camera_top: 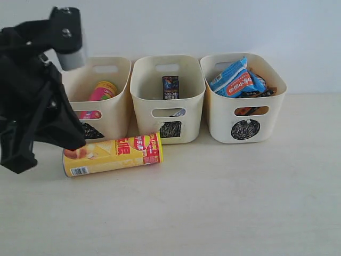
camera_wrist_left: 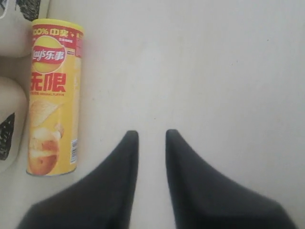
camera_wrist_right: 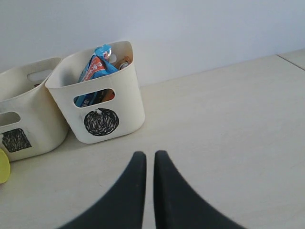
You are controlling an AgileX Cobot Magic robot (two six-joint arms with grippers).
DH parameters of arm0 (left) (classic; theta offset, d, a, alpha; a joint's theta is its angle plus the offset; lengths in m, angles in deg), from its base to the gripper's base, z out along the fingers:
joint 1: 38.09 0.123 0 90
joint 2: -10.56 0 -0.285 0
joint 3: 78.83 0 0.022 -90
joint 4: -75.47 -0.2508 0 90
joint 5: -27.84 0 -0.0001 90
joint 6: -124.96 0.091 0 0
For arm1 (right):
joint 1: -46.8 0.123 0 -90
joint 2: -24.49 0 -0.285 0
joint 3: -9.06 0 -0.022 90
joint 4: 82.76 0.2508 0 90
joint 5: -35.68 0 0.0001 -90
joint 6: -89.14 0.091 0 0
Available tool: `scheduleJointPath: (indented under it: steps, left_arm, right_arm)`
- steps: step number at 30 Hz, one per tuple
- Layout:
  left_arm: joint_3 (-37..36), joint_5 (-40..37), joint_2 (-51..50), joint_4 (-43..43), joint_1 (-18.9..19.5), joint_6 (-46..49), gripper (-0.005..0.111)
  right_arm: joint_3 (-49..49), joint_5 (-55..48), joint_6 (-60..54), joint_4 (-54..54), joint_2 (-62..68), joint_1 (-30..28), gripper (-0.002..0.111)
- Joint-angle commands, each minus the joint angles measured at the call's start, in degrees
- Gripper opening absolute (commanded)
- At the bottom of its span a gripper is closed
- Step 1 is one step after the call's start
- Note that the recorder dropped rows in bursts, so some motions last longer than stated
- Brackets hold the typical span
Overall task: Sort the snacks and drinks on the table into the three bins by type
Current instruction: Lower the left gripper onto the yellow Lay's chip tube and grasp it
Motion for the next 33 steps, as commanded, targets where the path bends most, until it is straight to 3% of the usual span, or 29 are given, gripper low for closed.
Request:
scheduleJointPath:
  steps: [1,5,8,14,24,33]
  left_arm:
    - [-0.20,3.19,-3.99,-4.16,-3.51,-2.40,0.047]
    - [-0.20,7.31,-8.28,-10.54,-4.75,-6.69,0.079]
    - [-0.20,10.38,-11.71,-14.71,-4.75,-9.13,0.090]
    - [-0.20,18.26,-18.28,-24.96,-4.75,-13.74,0.091]
    - [-0.20,28.84,-27.16,-32.26,-4.75,-14.55,0.091]
    - [-0.20,33.77,-33.94,-46.69,-4.64,-25.52,0.090]
  right_arm:
    - [-0.02,0.35,0.06,-0.42,-0.27,-0.19,0.003]
    - [-0.02,0.35,0.06,-0.42,-0.27,-0.19,0.003]
    - [-0.02,0.35,0.06,-0.42,-0.27,-0.19,0.003]
    - [-0.02,0.35,0.06,-0.42,-0.27,-0.19,0.003]
    - [-0.02,0.35,0.06,-0.42,-0.27,-0.19,0.003]
    - [-0.02,0.35,0.06,-0.42,-0.27,-0.19,0.003]
